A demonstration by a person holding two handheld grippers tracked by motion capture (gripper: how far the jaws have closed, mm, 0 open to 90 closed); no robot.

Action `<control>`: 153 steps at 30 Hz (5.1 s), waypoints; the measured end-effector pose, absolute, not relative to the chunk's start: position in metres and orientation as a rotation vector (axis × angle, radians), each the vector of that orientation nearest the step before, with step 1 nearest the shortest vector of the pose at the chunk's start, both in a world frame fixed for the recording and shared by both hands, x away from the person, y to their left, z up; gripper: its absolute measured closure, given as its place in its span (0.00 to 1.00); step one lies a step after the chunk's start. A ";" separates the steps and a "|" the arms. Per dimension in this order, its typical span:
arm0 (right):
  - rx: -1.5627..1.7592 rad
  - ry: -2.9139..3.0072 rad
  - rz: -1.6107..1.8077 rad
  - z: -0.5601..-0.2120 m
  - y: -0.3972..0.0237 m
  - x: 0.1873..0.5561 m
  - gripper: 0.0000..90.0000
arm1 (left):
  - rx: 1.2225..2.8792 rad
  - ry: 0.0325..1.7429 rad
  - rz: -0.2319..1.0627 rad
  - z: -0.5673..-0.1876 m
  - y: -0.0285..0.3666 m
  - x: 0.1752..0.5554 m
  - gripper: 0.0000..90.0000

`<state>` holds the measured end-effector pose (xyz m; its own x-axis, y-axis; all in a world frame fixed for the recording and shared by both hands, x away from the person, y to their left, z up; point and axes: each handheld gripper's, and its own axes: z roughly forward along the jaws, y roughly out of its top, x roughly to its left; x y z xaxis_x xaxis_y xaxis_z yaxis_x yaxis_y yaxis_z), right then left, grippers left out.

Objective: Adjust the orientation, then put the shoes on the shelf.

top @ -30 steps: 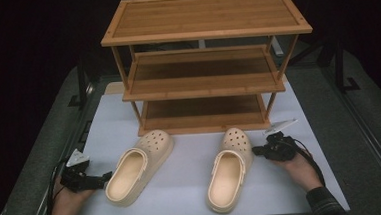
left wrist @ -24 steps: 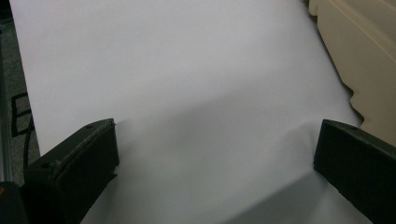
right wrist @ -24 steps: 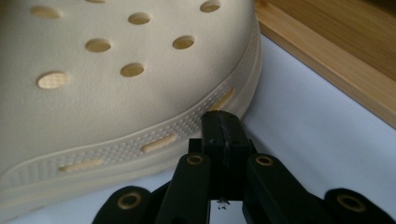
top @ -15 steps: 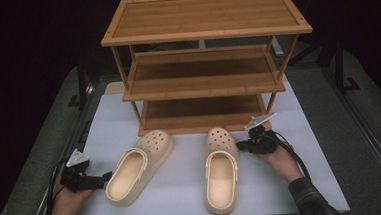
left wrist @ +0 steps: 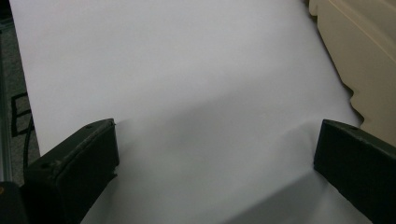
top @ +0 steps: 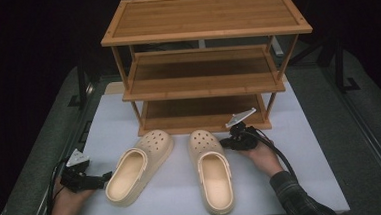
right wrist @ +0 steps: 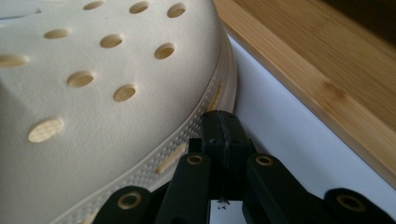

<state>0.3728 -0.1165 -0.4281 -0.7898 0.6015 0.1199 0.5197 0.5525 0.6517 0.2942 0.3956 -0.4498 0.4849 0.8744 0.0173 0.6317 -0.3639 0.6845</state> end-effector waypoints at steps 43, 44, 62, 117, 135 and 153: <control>1.179 2.475 1.150 -0.411 -0.202 0.300 0.42 | 2.080 1.212 0.503 -0.433 0.401 0.291 0.00; 1.180 2.475 1.156 -0.411 -0.203 0.298 0.41 | 2.076 1.193 0.496 -0.425 0.399 0.288 0.00; 1.173 2.465 1.200 -0.406 -0.198 0.294 0.33 | 2.058 0.913 0.417 -0.368 0.358 0.274 0.14; 0.955 2.562 1.214 -0.398 -0.100 0.302 0.70 | 2.188 0.832 0.455 -0.396 0.306 0.318 0.73; 0.915 2.478 1.203 -0.386 -0.116 0.298 0.85 | 2.182 0.852 0.504 -0.386 0.291 0.311 0.84; 1.016 2.348 1.191 -0.370 -0.164 0.313 0.85 | 2.158 0.837 0.505 -0.372 0.250 0.322 0.84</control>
<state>0.3129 -0.1641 -0.3704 -0.6968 0.7164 0.0347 0.4512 0.4002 0.7977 0.3220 0.2496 -0.3722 0.7080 0.7009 0.0865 0.4033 -0.5018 0.7653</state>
